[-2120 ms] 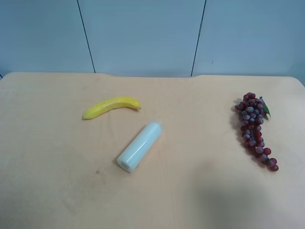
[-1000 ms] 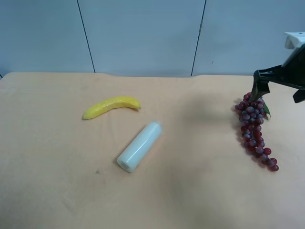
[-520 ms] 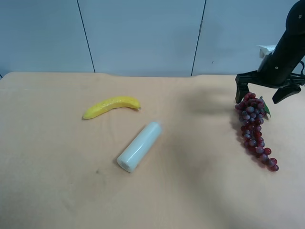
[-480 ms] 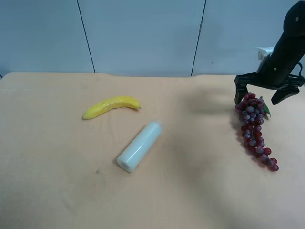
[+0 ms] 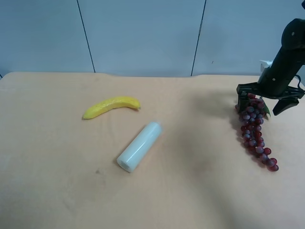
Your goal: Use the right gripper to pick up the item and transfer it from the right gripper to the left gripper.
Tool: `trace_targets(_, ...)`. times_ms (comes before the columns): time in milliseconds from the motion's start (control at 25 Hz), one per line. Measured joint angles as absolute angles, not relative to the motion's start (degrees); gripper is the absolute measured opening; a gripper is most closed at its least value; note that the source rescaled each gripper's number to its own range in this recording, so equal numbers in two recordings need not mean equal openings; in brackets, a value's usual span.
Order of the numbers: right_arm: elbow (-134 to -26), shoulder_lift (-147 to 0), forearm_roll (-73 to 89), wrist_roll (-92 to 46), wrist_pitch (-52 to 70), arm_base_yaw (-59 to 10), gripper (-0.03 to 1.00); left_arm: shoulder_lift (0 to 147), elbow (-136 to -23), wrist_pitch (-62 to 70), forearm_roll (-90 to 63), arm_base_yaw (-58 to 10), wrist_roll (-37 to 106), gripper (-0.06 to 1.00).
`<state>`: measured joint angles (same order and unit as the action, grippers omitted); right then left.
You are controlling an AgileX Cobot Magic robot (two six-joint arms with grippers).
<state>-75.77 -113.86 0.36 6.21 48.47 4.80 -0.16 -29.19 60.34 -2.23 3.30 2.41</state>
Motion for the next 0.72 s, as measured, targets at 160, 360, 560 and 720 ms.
trace_targets(160,-75.8,-114.9,0.8,6.2,45.6,4.8,1.00,-0.2,-29.2,60.3,-2.2,3.3,2.4,0.84)
trace_targets(360,-75.8,-116.8,0.9,6.2,44.6,4.8,1.00,-0.2,-29.2,60.3,-2.2,3.3,2.4,0.84)
trace_targets(560,-75.8,-118.1,1.0,6.2,42.6,4.8,1.00,-0.2,-29.2,60.3,-2.2,3.3,2.4,0.84)
trace_targets(720,-75.8,-118.9,1.2,6.2,41.6,4.8,1.00,-0.2,-29.2,60.3,-2.2,3.3,2.4,0.84)
